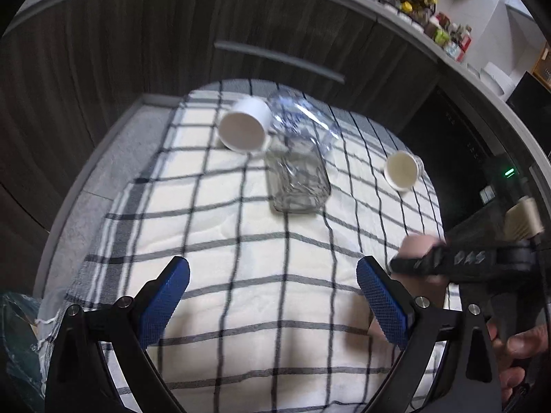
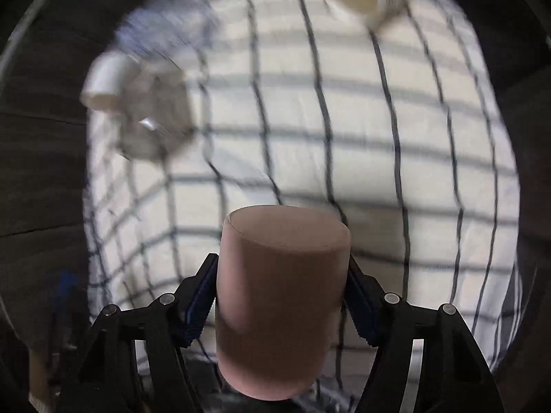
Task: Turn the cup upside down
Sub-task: 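Lower the pink cup with the right gripper onto the cloth, rim down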
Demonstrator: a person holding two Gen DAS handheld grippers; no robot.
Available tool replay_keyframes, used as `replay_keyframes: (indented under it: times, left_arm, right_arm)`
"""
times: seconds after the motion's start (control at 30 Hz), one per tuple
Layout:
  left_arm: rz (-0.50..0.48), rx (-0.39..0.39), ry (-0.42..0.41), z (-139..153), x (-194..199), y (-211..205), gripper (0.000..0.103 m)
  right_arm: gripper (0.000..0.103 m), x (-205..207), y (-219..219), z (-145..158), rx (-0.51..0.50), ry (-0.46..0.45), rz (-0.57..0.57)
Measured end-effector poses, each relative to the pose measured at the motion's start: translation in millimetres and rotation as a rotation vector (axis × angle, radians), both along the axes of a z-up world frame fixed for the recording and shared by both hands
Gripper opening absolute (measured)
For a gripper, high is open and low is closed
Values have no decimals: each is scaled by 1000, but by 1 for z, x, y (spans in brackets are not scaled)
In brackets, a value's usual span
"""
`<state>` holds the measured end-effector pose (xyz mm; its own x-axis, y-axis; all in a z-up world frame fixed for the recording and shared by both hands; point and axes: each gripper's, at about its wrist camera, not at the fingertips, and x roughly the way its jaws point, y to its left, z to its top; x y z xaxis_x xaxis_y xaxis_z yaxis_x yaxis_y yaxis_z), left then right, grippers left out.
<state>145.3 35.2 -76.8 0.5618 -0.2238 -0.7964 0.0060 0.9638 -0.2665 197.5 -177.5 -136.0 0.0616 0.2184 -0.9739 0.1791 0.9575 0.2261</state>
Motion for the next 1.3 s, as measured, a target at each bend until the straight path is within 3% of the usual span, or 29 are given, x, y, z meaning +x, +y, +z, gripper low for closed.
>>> replay_keyframes:
  times: [0.17, 0.27, 0.5, 0.77, 1.2, 1.3]
  left_arm:
    - [81, 44, -82, -7, -23, 16, 99]
    - [98, 74, -98, -14, -32, 21, 99]
    - [116, 162, -133, -27, -37, 19, 99]
    - [119, 173, -97, -37, -34, 21, 99]
    - [108, 168, -126, -33, -36, 19, 99]
    - [106, 163, -134, -31, -37, 19, 99]
  right_arm:
    - [68, -13, 12, 40, -123, -443, 13]
    - [68, -28, 9, 47, -190, -642, -2]
    - [68, -41, 32, 36, -315, -875, -3]
    - [68, -40, 36, 8, -347, -783, -14]
    - [68, -65, 46, 2, -366, -769, 42]
    - [79, -67, 46, 5, -373, -772, 40]
